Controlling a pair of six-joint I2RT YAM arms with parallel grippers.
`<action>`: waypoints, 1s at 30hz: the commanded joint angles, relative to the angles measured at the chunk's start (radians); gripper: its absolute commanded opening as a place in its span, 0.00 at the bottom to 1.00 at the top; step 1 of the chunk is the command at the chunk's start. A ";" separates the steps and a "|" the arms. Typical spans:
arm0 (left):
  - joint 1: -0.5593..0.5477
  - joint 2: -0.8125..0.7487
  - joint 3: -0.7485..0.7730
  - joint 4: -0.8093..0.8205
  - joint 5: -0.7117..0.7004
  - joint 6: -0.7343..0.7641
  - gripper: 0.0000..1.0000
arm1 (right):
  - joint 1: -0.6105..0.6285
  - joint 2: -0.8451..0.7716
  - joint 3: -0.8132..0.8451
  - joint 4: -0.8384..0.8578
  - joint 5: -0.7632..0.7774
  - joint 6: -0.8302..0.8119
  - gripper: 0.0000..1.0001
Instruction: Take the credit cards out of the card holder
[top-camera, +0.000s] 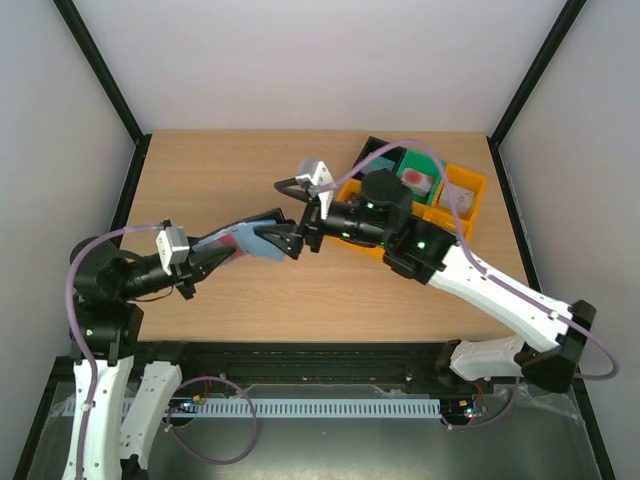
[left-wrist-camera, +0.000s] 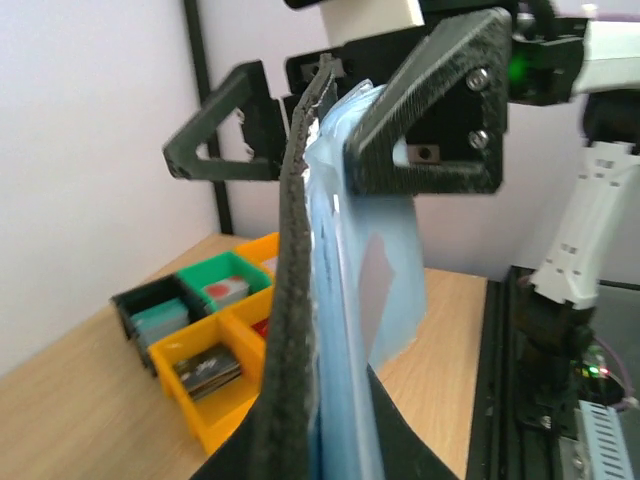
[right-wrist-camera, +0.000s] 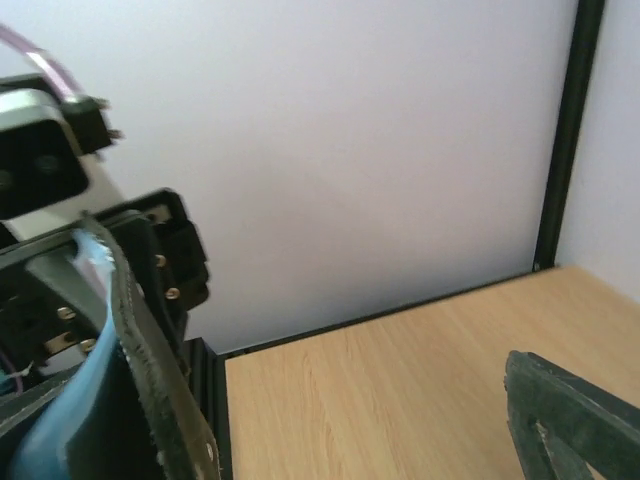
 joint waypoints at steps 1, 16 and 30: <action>-0.002 0.008 0.015 0.087 0.171 0.018 0.02 | -0.009 -0.048 0.023 -0.128 -0.119 -0.178 0.99; -0.002 0.006 0.016 0.090 0.095 -0.011 0.02 | -0.009 0.116 0.202 -0.200 -0.322 -0.013 0.06; 0.001 -0.055 -0.023 0.135 -0.121 -0.157 0.65 | -0.150 0.022 0.098 -0.017 -0.473 0.169 0.02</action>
